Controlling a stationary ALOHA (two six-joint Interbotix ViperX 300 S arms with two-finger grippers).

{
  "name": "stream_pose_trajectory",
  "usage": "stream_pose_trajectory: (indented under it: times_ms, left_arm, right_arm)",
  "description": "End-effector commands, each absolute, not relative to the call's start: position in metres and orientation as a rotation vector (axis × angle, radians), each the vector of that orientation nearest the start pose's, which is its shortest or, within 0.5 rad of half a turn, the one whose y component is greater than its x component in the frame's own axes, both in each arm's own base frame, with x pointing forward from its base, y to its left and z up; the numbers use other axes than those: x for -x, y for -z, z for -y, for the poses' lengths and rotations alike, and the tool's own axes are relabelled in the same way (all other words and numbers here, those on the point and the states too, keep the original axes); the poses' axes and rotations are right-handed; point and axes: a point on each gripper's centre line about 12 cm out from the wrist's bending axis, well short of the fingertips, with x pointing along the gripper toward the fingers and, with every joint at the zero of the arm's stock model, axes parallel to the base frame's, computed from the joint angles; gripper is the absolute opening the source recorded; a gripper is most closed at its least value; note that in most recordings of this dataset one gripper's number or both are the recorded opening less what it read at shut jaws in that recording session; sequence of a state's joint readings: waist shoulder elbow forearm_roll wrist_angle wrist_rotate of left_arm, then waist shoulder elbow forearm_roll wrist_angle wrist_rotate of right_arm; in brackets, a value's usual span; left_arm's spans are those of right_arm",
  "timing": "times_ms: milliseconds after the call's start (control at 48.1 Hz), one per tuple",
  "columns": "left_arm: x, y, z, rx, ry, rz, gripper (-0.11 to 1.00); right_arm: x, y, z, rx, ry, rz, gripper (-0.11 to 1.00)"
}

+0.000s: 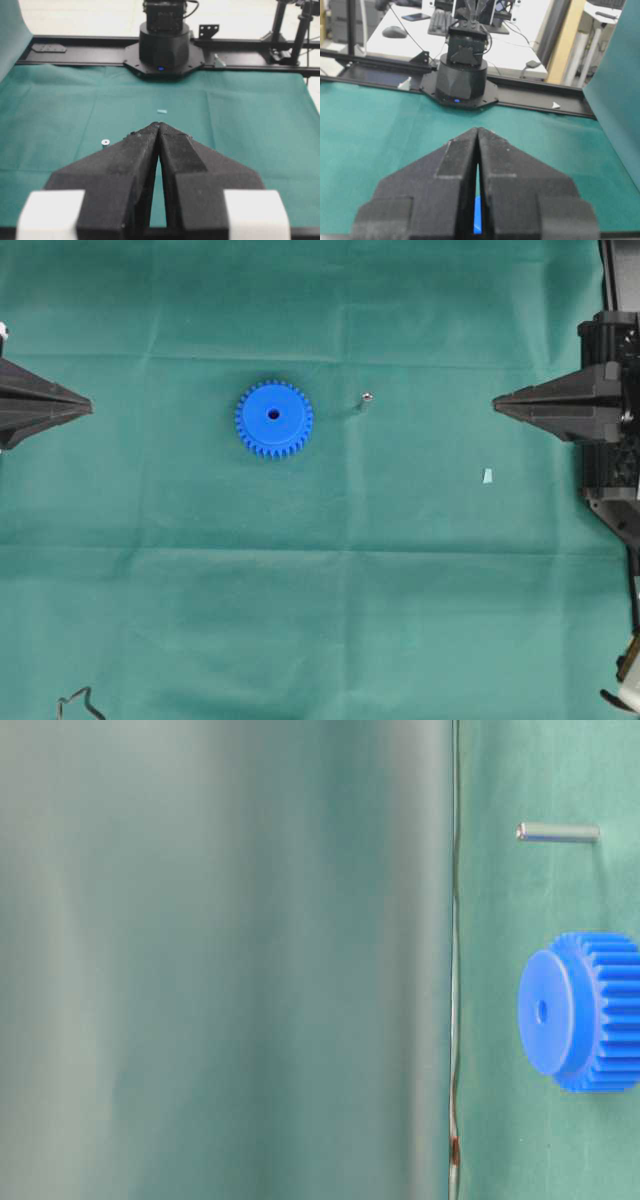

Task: Insert the shaft into the center hole of the gear.
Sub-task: 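Move the open right gripper over the upright silver shaft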

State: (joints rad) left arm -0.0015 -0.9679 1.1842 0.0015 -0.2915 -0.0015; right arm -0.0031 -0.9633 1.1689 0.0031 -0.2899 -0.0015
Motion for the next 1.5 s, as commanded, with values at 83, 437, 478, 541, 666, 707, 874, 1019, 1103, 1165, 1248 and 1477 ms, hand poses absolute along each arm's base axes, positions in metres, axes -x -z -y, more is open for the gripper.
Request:
stream_pose_trajectory:
  times_ms: [83, 437, 478, 541, 666, 707, 874, 1019, 1103, 1165, 1248, 1477]
  left_arm:
    - [-0.201, -0.301, 0.002, -0.010, 0.010, 0.043, 0.00]
    - [-0.201, -0.300, 0.001, -0.012, 0.008, 0.038, 0.00]
    - [-0.201, -0.300, 0.002, -0.012, 0.010, 0.038, 0.00]
    - [-0.201, -0.301, 0.002, -0.012, 0.010, 0.040, 0.00]
    - [-0.201, -0.300, 0.002, -0.012, 0.010, 0.038, 0.00]
    - [-0.201, -0.300, 0.002, -0.012, 0.010, 0.038, 0.00]
    - [-0.201, -0.300, 0.002, -0.010, 0.010, 0.037, 0.00]
    - [-0.201, -0.300, 0.002, -0.010, 0.010, 0.038, 0.00]
    - [-0.201, -0.300, 0.002, -0.010, 0.010, 0.035, 0.00]
    - [-0.202, -0.299, 0.002, -0.010, 0.010, 0.032, 0.00]
    - [-0.201, -0.299, 0.002, -0.010, 0.010, 0.034, 0.00]
    - [-0.202, -0.299, 0.002, -0.010, 0.010, 0.031, 0.00]
  right_arm:
    - [-0.201, -0.302, 0.003, 0.007, 0.014, 0.075, 0.02]
    - [-0.213, -0.297, 0.019, 0.002, 0.089, 0.032, 0.02]
    - [-0.216, -0.294, 0.022, -0.003, 0.100, 0.022, 0.03]
    - [-0.221, -0.290, 0.025, -0.010, 0.116, 0.008, 0.03]
    - [-0.233, -0.280, 0.033, -0.021, 0.145, -0.026, 0.12]
    - [-0.237, -0.276, 0.036, -0.024, 0.155, -0.035, 0.21]
    - [-0.255, -0.257, 0.045, -0.035, 0.182, -0.100, 0.71]
    - [-0.273, -0.234, 0.053, -0.046, 0.202, -0.176, 0.91]
    - [-0.280, -0.222, 0.058, -0.059, 0.218, -0.207, 0.86]
    - [-0.286, -0.211, 0.062, -0.070, 0.232, -0.229, 0.86]
    - [-0.292, -0.197, 0.065, -0.081, 0.245, -0.264, 0.87]
    - [-0.305, -0.162, 0.071, -0.113, 0.270, -0.355, 0.86]
